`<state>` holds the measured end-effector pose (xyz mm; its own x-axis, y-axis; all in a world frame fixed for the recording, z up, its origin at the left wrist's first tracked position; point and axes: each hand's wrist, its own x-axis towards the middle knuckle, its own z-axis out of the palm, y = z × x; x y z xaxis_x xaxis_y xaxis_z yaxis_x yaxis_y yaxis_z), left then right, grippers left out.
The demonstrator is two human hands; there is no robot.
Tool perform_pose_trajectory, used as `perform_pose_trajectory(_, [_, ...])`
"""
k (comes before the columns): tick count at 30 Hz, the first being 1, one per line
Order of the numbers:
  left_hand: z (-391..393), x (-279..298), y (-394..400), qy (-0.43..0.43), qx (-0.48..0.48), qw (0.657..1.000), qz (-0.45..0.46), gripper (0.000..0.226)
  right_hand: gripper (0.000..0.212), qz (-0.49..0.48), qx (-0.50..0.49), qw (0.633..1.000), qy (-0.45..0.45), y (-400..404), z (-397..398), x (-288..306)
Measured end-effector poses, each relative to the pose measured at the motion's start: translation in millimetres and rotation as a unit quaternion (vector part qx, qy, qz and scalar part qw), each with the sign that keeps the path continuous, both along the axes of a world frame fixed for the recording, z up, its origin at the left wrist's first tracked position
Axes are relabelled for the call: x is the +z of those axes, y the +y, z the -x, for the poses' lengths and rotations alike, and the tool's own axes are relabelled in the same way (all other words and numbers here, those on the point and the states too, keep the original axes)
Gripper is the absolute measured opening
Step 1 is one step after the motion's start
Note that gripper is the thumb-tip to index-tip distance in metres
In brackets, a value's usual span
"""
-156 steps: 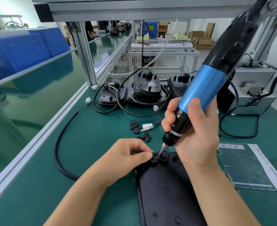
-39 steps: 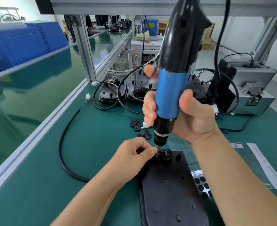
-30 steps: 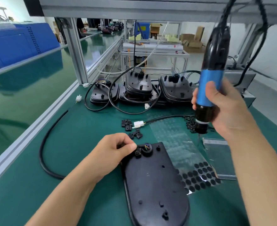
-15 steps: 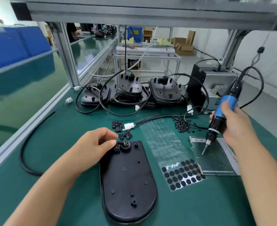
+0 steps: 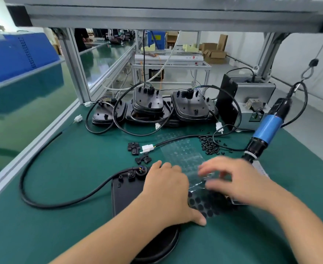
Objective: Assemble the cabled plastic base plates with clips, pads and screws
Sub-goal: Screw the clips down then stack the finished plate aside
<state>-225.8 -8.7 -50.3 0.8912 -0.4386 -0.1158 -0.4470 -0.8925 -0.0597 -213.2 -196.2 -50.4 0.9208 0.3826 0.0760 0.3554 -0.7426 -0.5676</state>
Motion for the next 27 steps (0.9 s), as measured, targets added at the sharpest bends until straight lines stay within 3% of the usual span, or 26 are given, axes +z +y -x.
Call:
perform_pose_trajectory(2, [-1,-3,2,-0.012,0.007,1.000,0.019,0.078,0.036,0.111,0.085,0.990,0.002,9,-1,-14])
perform_pose_trajectory(3, [-3,-4,2,-0.018,0.012,0.999,0.030,0.073,0.038,0.125,0.081,0.989,-0.024,12,-2,-20])
perform_pose_trajectory(7, [-9,-4,9,-0.037,0.033,0.988,0.148,0.041,0.021,0.026,0.014,0.996,-0.083,17,-4,-23])
perform_pose_trajectory(12, [-11,0,16,0.023,0.091,0.922,0.376,0.018,0.018,-0.104,-0.039,0.991,-0.077,21,0,-15])
perform_pose_trajectory(17, [-11,0,14,0.024,0.104,0.902,0.419,0.012,0.015,-0.155,-0.023,0.985,-0.068,27,4,-6])
perform_pose_trajectory(27, [-11,-3,13,0.014,0.108,0.906,0.408,0.011,0.021,-0.156,-0.074,0.978,-0.118,36,6,-2])
